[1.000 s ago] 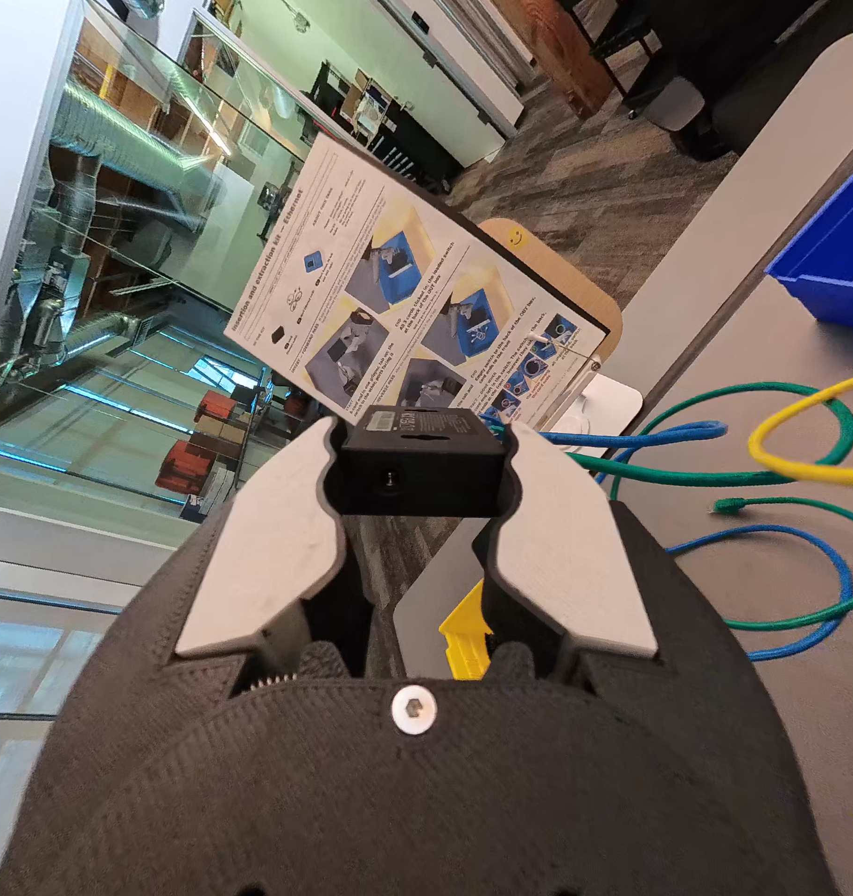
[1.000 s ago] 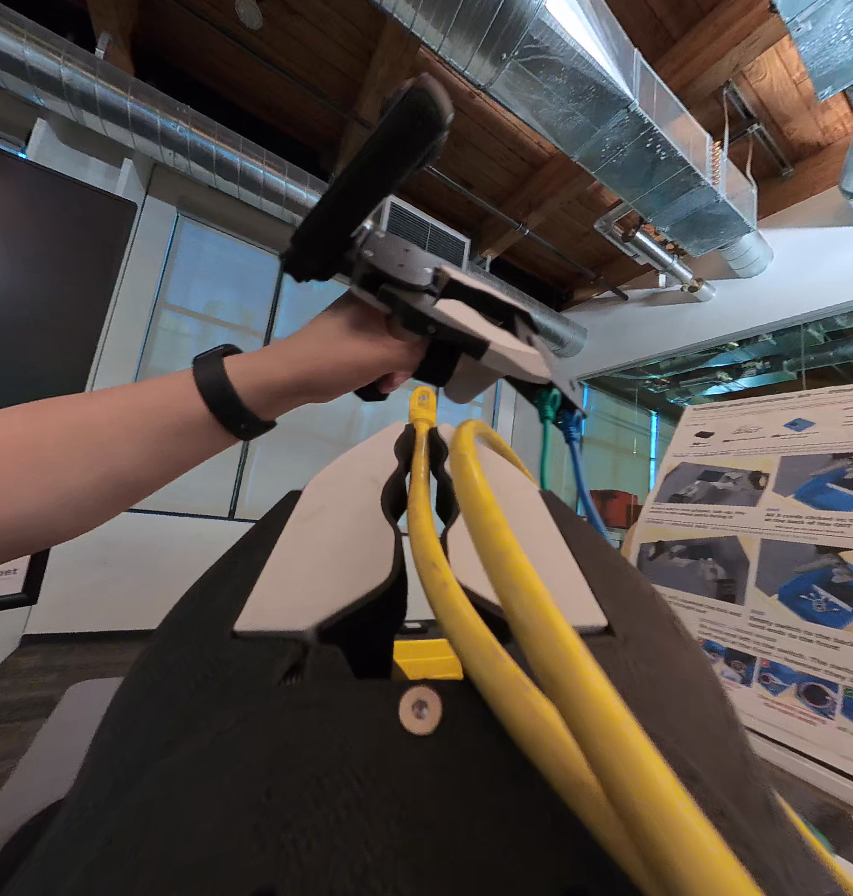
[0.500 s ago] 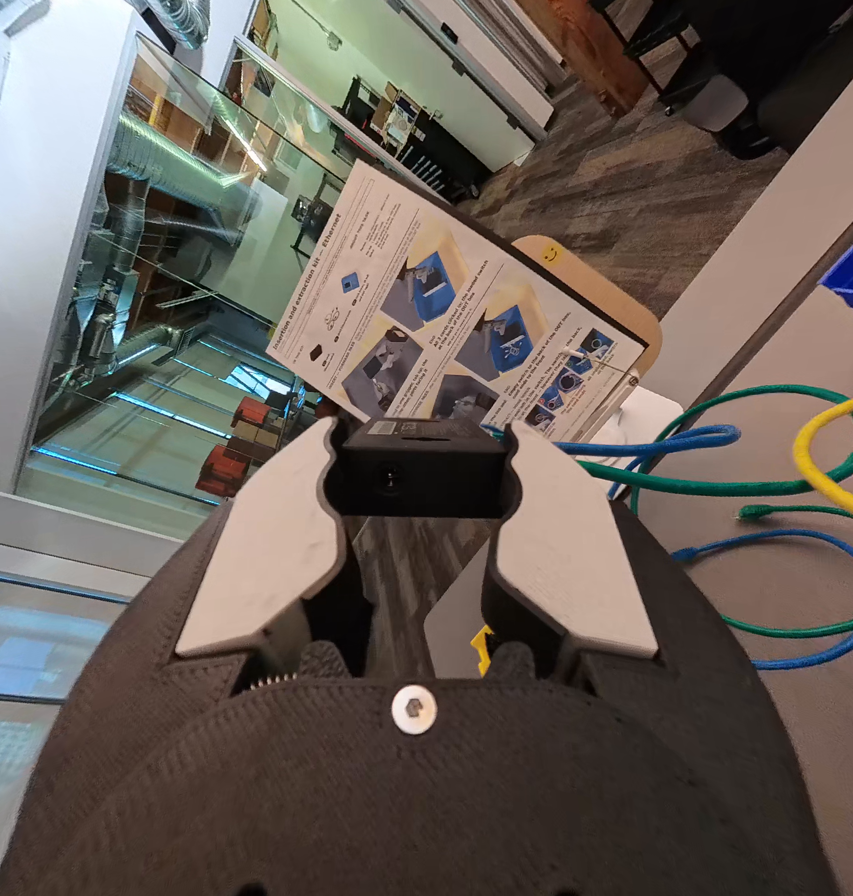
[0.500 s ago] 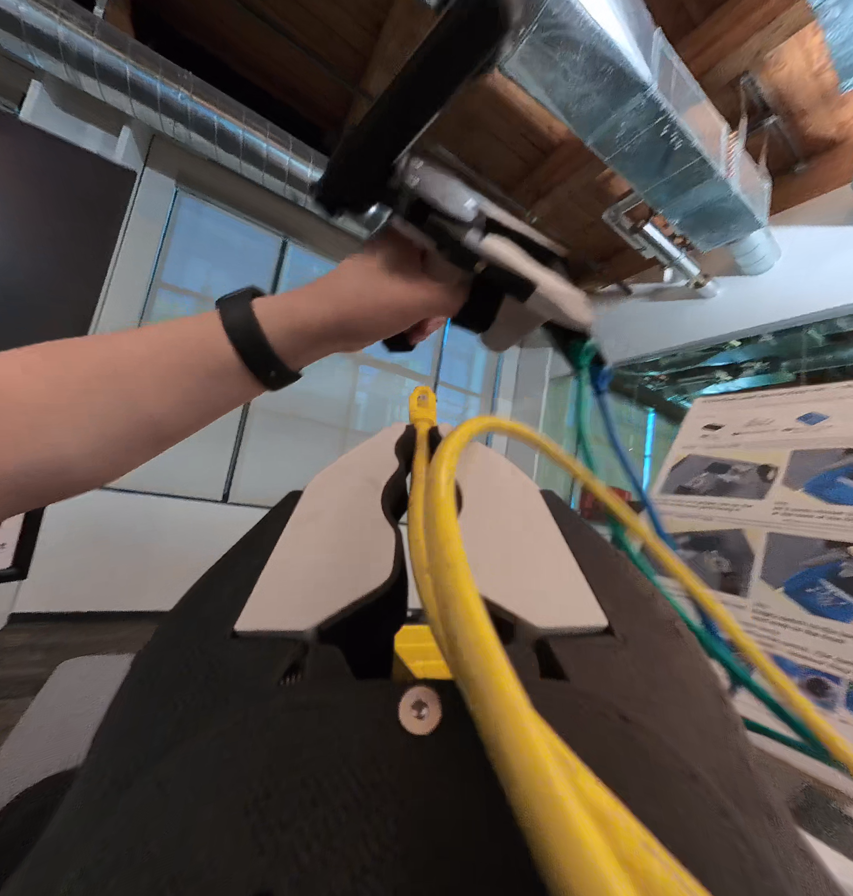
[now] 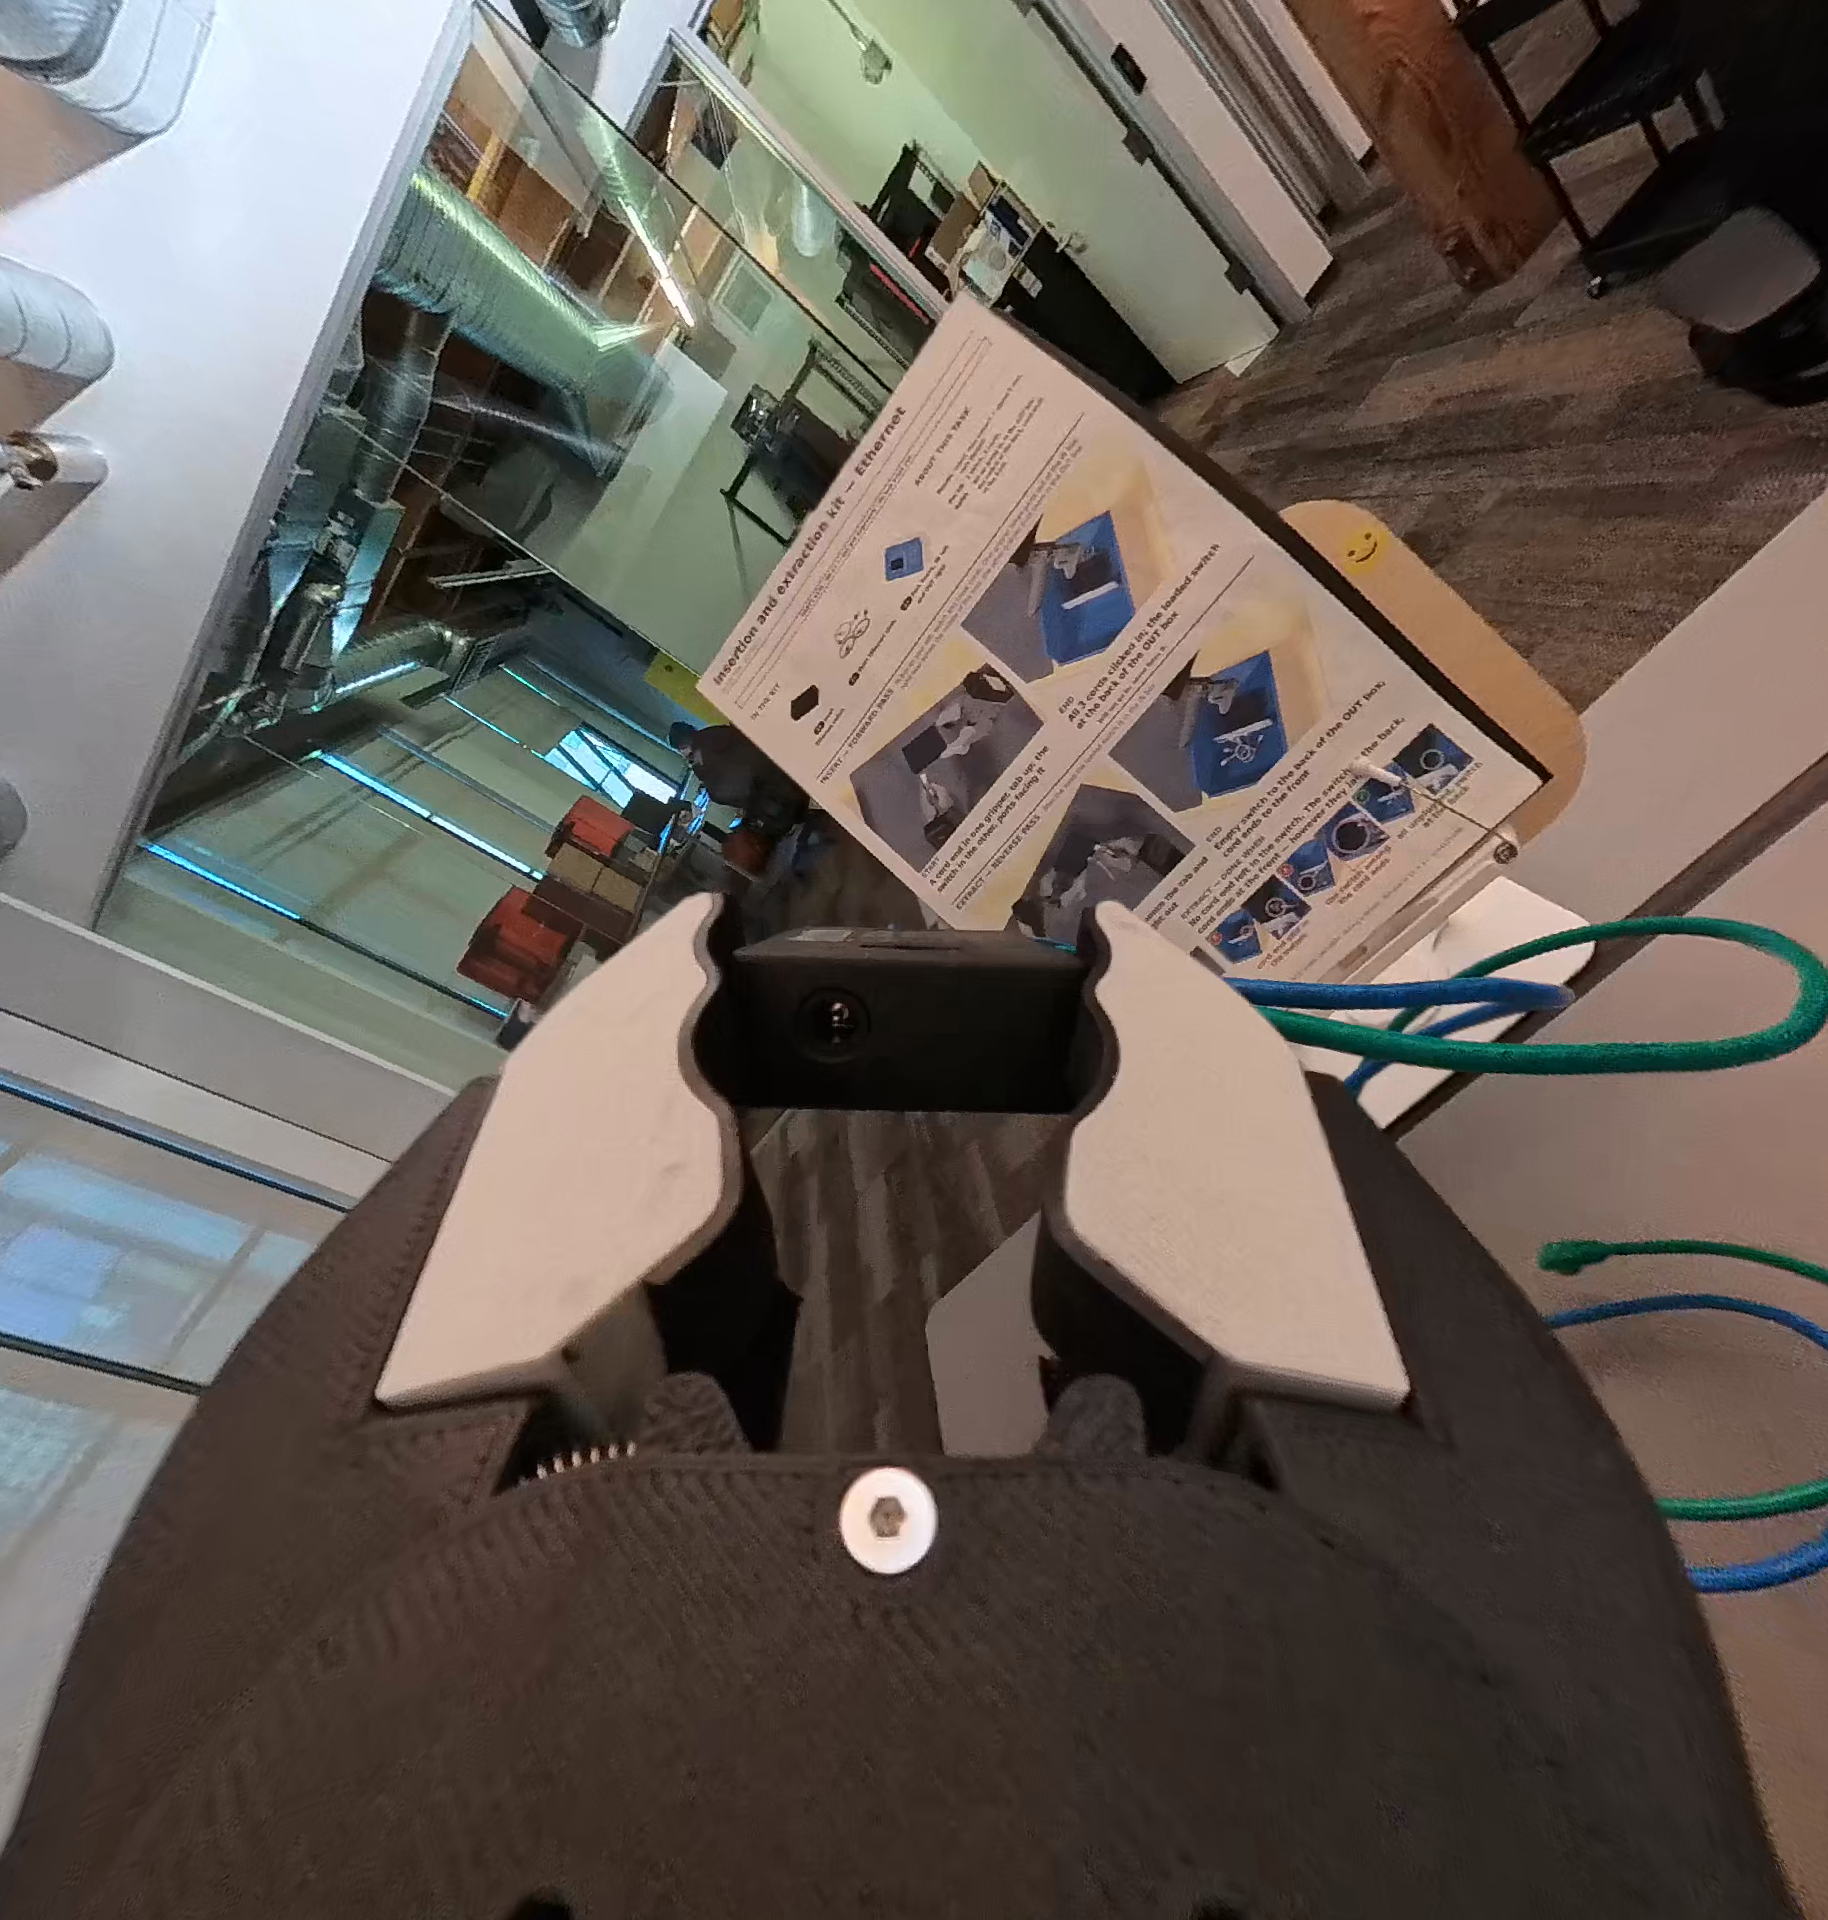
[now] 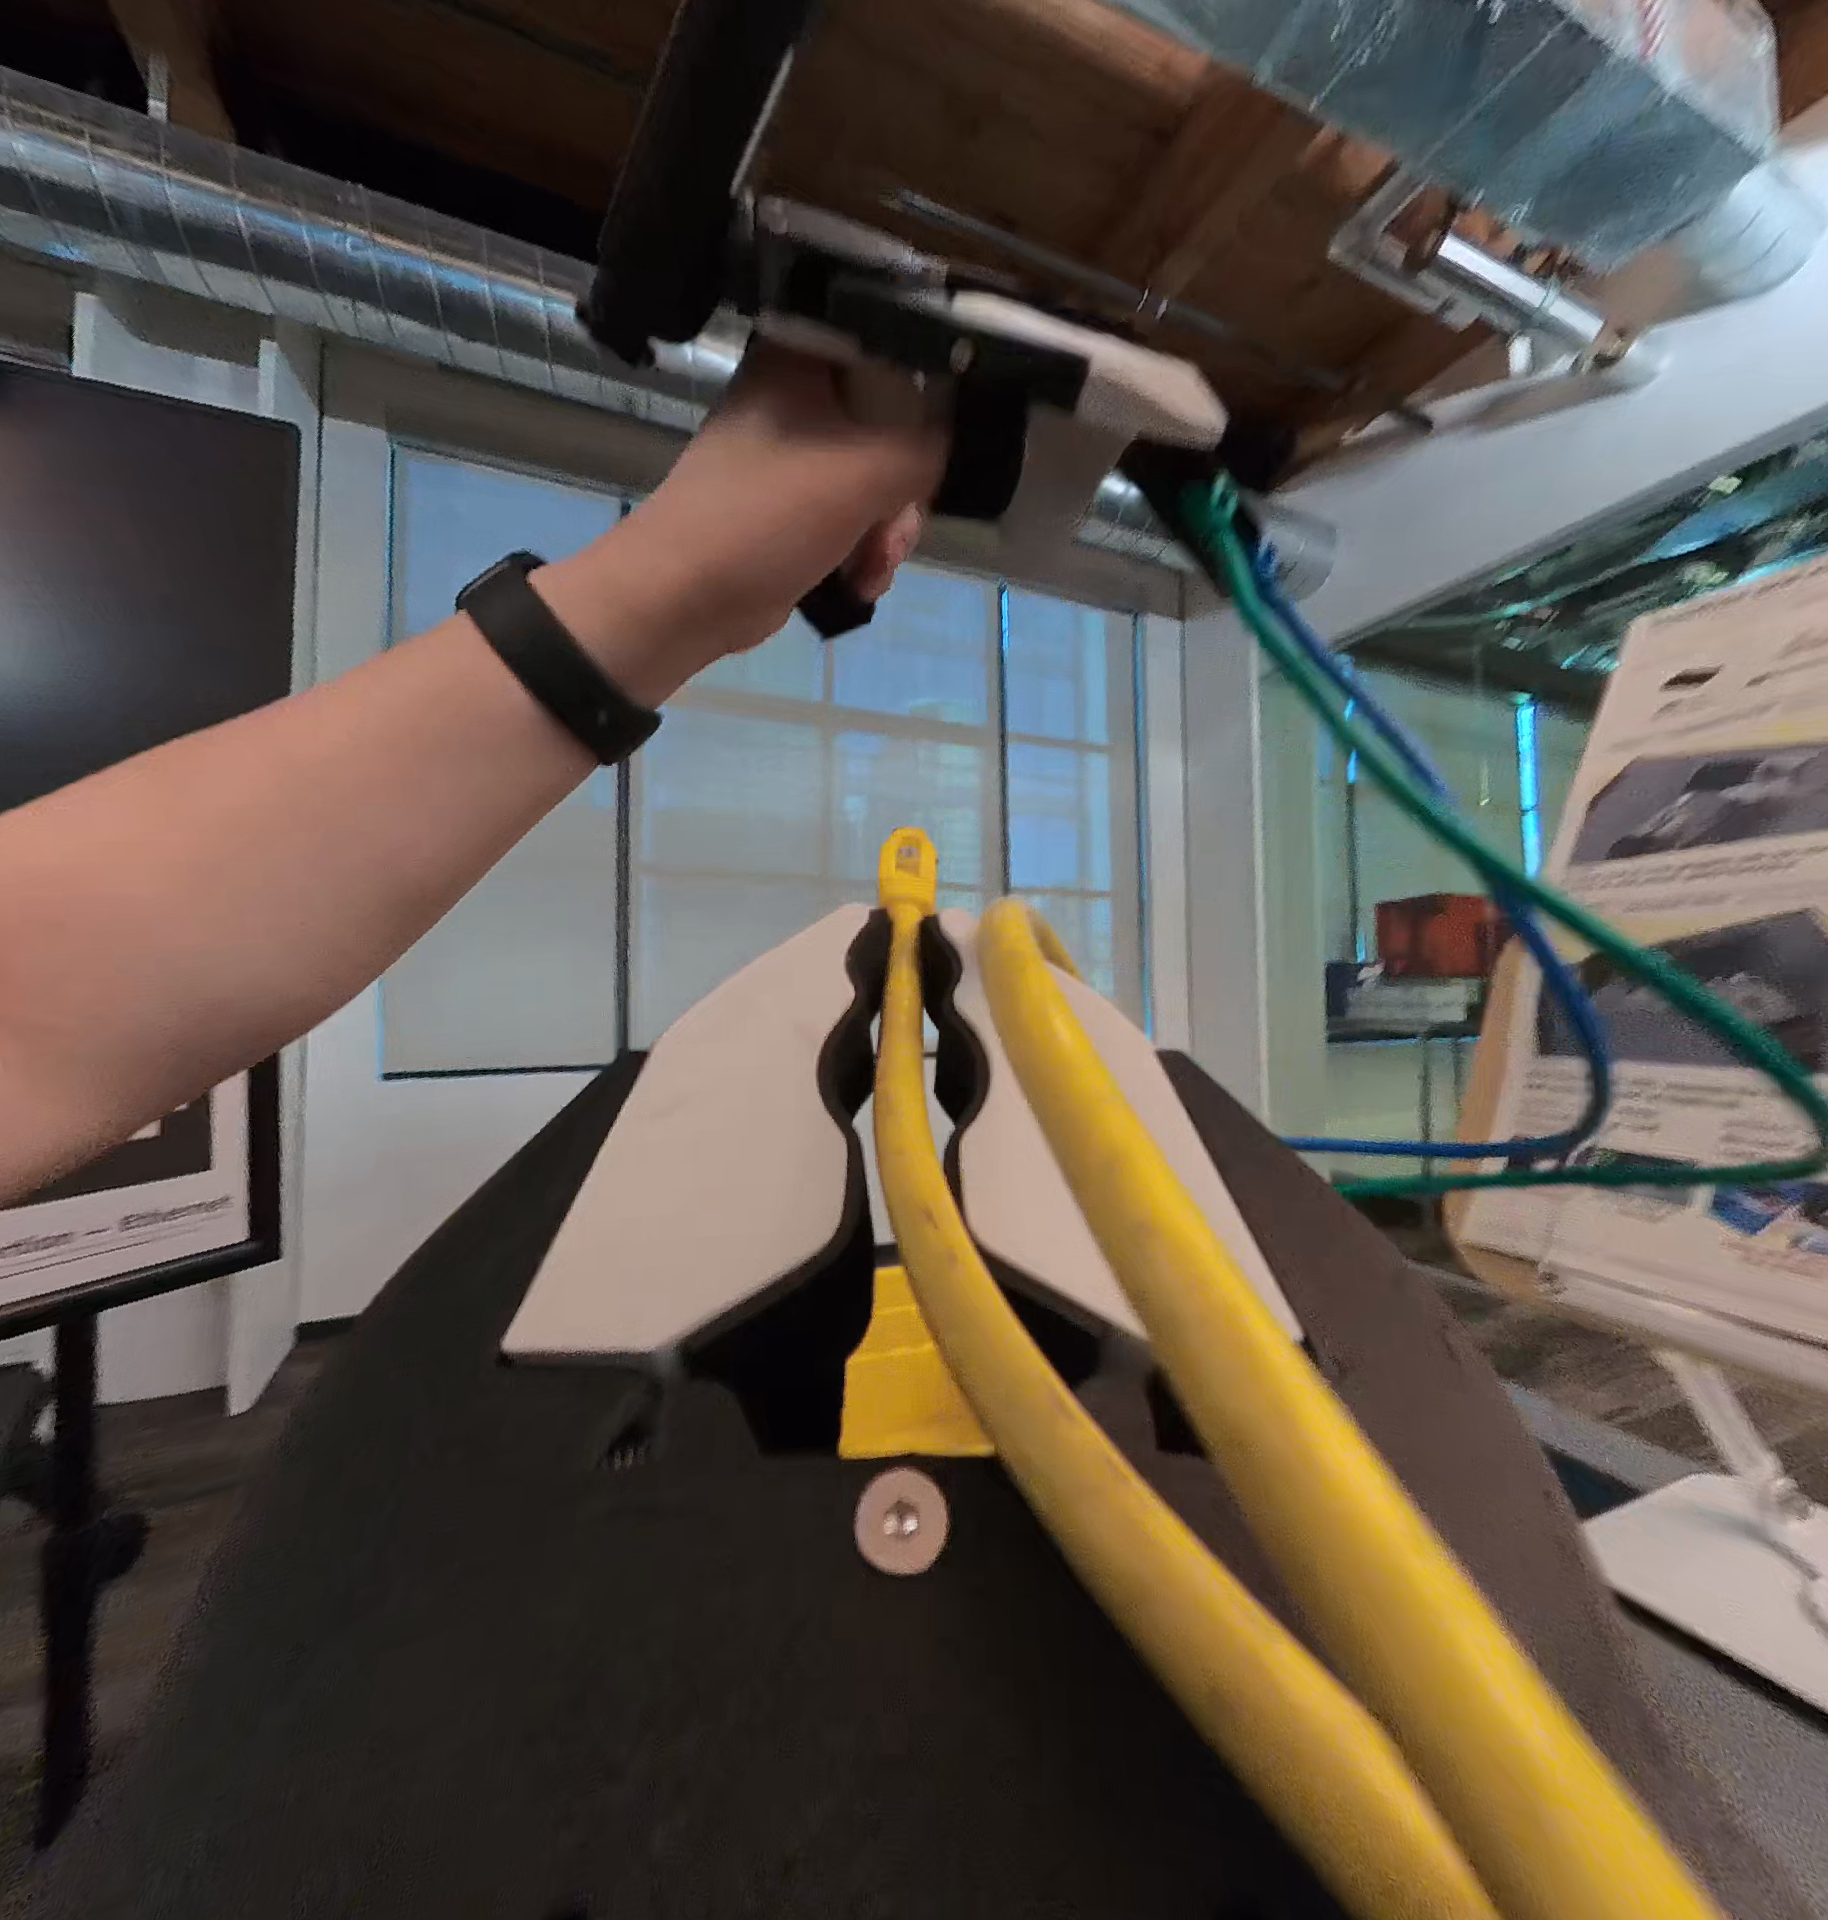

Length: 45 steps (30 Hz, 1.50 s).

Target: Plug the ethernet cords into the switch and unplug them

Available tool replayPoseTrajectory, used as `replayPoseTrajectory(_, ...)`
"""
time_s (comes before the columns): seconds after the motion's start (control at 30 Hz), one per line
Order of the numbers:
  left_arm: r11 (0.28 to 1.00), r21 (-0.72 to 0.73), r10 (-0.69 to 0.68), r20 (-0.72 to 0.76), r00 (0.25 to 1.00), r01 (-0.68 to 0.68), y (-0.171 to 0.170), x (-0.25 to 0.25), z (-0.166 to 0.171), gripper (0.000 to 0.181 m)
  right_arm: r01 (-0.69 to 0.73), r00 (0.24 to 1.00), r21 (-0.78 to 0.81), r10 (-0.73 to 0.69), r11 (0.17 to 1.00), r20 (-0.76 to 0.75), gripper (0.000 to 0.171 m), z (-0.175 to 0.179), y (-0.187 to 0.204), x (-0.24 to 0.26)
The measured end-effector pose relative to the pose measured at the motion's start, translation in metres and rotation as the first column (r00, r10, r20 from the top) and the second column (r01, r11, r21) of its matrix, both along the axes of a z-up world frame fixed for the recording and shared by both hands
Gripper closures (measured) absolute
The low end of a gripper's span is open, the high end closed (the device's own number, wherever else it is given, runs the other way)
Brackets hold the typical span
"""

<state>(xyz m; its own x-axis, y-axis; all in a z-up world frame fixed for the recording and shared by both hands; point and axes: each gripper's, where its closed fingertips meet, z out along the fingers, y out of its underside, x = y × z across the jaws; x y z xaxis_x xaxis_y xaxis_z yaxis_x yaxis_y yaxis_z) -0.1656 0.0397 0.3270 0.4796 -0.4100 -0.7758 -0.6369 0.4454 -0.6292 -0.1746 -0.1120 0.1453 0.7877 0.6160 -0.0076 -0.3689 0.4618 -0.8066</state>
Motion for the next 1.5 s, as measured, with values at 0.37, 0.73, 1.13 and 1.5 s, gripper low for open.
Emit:
replayPoseTrajectory(0.37,0.933,-0.259,-0.209,0.177,0.962,0.250,-0.030,0.041,-0.051,0.121,0.067,0.997,0.058,-0.064,0.996,-0.054,0.164,0.016,0.003,0.033)
replayPoseTrajectory(0.73,0.730,-0.388,-0.316,0.539,0.781,0.563,-0.061,0.074,-0.088,0.121,0.290,0.957,0.146,-0.290,0.946,-0.021,0.164,0.040,0.003,0.086)
replayPoseTrajectory(1.13,0.653,-0.354,-0.277,0.711,0.646,0.670,-0.067,0.072,-0.116,0.121,0.349,0.934,0.114,-0.356,0.930,0.045,0.164,0.037,0.014,0.089)
replayPoseTrajectory(1.5,0.693,-0.269,-0.313,0.723,0.616,0.669,-0.075,0.069,-0.113,0.121,0.313,0.949,0.051,-0.315,0.948,0.031,0.165,0.034,0.019,0.088)
